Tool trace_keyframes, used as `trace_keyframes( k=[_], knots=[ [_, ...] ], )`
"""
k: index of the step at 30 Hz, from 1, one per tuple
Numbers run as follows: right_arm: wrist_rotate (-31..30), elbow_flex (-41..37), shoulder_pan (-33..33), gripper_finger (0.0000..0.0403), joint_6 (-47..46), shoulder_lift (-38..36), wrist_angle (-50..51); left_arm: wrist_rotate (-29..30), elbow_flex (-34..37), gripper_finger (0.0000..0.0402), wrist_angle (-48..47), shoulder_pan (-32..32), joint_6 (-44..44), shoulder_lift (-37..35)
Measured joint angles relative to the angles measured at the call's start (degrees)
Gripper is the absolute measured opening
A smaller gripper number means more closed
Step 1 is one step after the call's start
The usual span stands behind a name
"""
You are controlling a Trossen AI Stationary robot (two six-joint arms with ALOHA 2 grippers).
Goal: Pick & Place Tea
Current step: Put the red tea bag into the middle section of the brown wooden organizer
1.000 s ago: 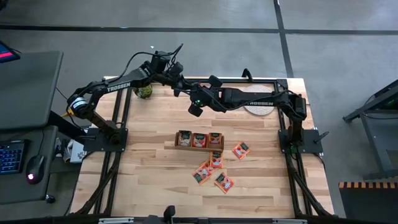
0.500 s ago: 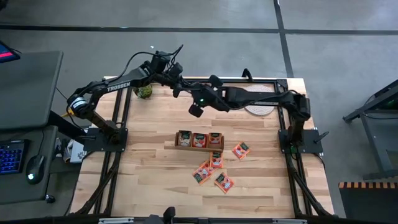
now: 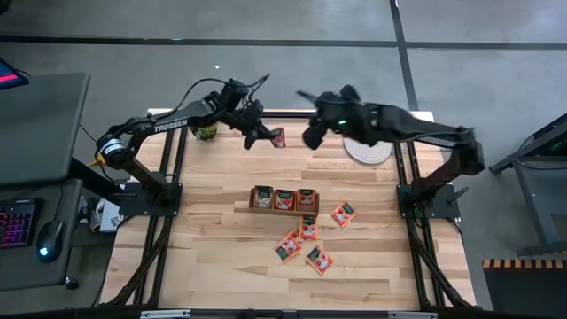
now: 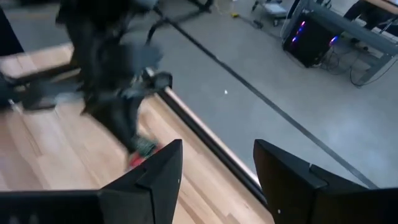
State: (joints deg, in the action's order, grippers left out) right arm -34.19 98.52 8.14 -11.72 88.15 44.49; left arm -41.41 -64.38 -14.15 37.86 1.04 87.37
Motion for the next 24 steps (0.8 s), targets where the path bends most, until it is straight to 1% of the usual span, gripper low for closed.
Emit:
trace_keyframes(
  k=[4, 7, 11, 14, 21, 24],
  knots=[
    [-0.69, 0.00, 0.02, 0.0194, -0.01, -5.45, 2.05, 0.38, 0.00, 0.0000, -2.46, -4.29, 3.01, 0.00],
    [-1.87, 0.07, 0.04, 0.0194, 0.08, -8.76, 4.56, 3.04, 0.00, 0.0000, -4.81, -8.69, 4.68, -0.02],
    [-1.83, 0.07, 0.04, 0.0195, 0.14, -11.84, 7.99, 9.30, -0.02, 0.0000, -7.06, -15.41, 4.77, -0.02],
    [-0.26, 0.07, 0.04, 0.0195, 0.06, -13.32, 9.49, 14.86, -0.02, 0.0000, -7.46, -20.55, 4.09, -0.02],
    [3.43, 0.04, 0.04, 0.0195, 0.14, -13.72, 12.81, 26.40, -0.02, 0.0000, -6.47, -30.80, 0.21, -0.11],
    [5.15, 0.04, 0.04, 0.0195, 0.12, -13.58, 13.74, 29.27, -0.02, 0.0000, -6.43, -34.02, -1.91, -0.11]
  ],
)
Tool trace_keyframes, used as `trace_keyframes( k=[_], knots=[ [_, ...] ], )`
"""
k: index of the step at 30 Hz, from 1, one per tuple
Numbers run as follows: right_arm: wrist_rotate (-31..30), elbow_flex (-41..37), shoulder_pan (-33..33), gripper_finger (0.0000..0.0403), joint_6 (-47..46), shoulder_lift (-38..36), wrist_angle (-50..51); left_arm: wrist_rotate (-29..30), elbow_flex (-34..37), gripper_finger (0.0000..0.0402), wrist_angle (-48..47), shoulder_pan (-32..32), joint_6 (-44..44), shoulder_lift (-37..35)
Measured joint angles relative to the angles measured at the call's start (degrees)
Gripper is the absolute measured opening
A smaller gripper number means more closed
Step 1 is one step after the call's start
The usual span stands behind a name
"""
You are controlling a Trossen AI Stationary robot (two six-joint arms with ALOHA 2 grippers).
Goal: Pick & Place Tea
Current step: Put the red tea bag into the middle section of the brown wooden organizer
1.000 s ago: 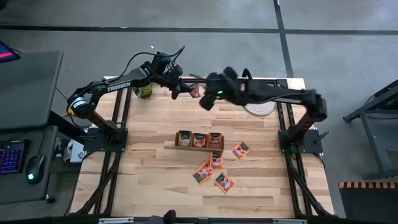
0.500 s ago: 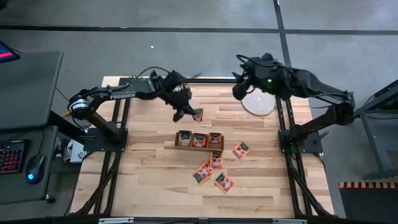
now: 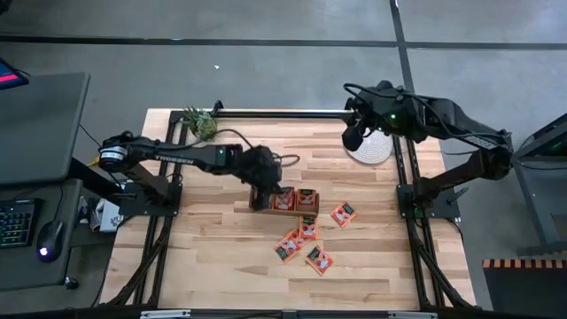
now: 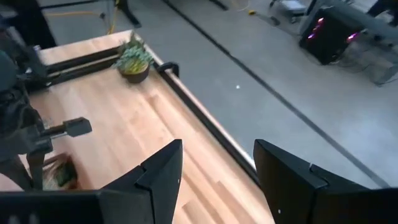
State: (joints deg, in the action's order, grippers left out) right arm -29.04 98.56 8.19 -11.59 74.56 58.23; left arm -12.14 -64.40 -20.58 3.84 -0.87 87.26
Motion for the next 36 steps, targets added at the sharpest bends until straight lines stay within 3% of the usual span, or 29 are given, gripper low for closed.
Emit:
trace_keyframes(
  k=[7, 16, 36],
  knots=[
    [3.15, 0.00, 0.00, 0.0195, 0.02, 0.09, 0.01, 6.54, 0.00, 0.0000, -0.99, -4.04, -2.31, 0.05],
    [5.52, 0.00, -0.21, 0.0195, -0.29, 0.09, -0.20, 6.68, -0.07, 0.0000, -0.58, -3.89, -4.68, 5.12],
    [0.83, -0.04, -4.24, 0.0195, -0.39, 0.09, -0.67, 6.77, 0.05, 0.0000, -0.15, -3.85, -7.49, 8.07]
  ],
)
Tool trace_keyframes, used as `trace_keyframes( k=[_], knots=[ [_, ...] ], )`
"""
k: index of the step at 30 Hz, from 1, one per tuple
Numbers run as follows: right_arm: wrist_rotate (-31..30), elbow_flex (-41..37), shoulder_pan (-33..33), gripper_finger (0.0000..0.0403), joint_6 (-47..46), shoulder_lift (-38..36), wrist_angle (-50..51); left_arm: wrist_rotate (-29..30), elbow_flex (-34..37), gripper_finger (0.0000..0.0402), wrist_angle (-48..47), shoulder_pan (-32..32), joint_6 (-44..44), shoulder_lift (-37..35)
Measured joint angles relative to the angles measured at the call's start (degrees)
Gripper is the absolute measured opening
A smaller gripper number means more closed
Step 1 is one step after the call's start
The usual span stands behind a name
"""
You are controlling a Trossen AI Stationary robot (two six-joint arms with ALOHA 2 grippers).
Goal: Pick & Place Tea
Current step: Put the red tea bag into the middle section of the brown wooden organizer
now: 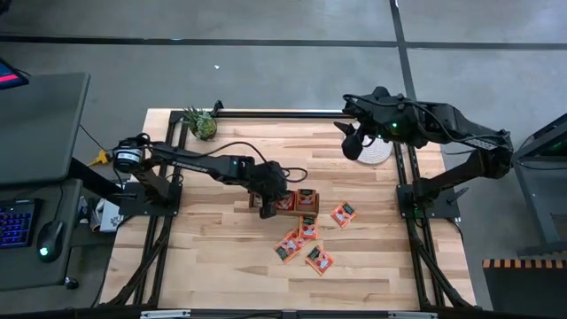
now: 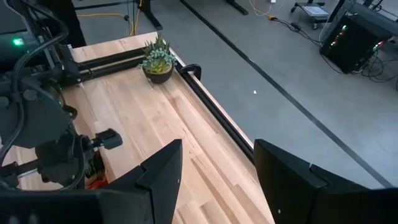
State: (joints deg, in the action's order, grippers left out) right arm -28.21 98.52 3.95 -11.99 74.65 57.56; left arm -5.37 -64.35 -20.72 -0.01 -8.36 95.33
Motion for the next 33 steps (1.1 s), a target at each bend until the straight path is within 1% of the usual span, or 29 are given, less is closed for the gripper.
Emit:
trace_keyframes(
  k=[3, 10, 18, 21, 24, 30, 33],
  knots=[
    [-0.03, 0.00, 0.00, 0.0195, 0.01, 0.00, 0.00, -0.27, -0.05, 0.0000, 0.22, -0.02, -0.29, 2.40],
    [0.05, 0.00, 0.00, 0.0195, 0.00, 0.00, -0.07, 0.74, -0.06, 0.0001, 0.12, 0.00, -1.48, 4.51],
    [0.47, 0.00, 0.00, 0.0195, -0.01, 0.00, -0.11, 4.08, -0.08, 0.0023, -0.03, 0.04, -1.75, 4.74],
    [0.48, 0.00, 0.00, 0.0195, -0.01, 0.00, -0.11, 3.04, -0.14, 0.0041, -0.11, 0.02, -0.34, 4.74],
    [0.50, 0.00, 0.00, 0.0195, -0.02, 0.00, -0.09, 2.07, -0.14, 0.0067, -0.11, 0.02, 0.46, 4.74],
    [0.89, 0.00, 0.00, 0.0195, -0.47, 0.00, -0.05, 2.04, -0.15, 0.0130, -0.17, 0.02, 0.59, 4.25],
    [1.44, 0.00, 0.00, 0.0195, -0.63, 0.00, -0.02, 2.77, -0.25, 0.0154, -0.33, 0.02, 0.52, 3.85]
  ],
)
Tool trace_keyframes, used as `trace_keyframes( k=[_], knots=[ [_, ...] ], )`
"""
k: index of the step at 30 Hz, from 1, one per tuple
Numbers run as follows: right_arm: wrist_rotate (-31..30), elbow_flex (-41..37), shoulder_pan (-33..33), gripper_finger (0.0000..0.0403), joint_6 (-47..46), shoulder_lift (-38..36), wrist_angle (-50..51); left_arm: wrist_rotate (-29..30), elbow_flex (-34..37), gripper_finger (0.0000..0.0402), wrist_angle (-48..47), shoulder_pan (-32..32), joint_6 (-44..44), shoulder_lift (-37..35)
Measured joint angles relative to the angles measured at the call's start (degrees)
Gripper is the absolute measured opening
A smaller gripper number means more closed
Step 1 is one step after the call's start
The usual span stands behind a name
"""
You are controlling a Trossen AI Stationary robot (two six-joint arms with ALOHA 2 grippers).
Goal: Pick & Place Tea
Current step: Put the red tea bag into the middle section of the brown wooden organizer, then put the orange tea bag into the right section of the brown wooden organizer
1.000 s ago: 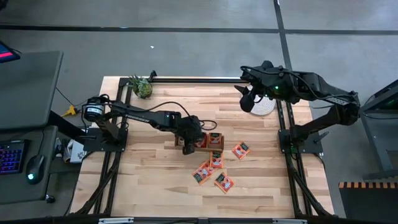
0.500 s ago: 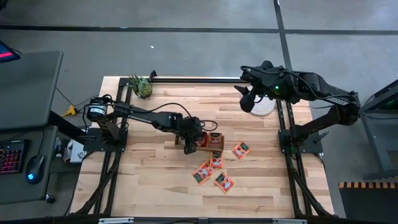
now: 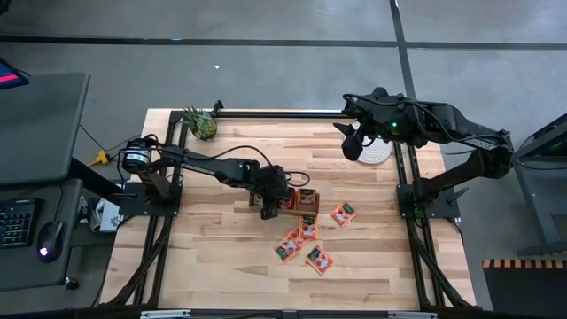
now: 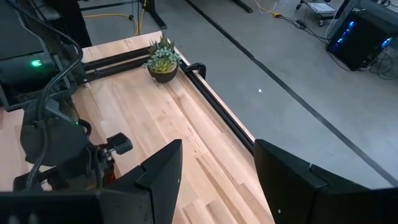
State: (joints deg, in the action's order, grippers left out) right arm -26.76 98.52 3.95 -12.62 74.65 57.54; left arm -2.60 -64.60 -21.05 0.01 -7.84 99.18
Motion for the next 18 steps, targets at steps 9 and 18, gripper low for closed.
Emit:
trace_keyframes(
  k=[9, 18],
  knots=[
    [0.67, 0.00, 0.00, 0.0195, -0.42, 0.00, 0.07, 5.17, -5.73, 0.0167, -6.26, 0.00, 2.25, -3.09],
    [5.11, 0.00, 0.01, 0.0195, -6.33, 0.00, 4.03, 7.09, -17.13, 0.0167, -20.97, -0.03, 1.33, -3.24]
  ],
)
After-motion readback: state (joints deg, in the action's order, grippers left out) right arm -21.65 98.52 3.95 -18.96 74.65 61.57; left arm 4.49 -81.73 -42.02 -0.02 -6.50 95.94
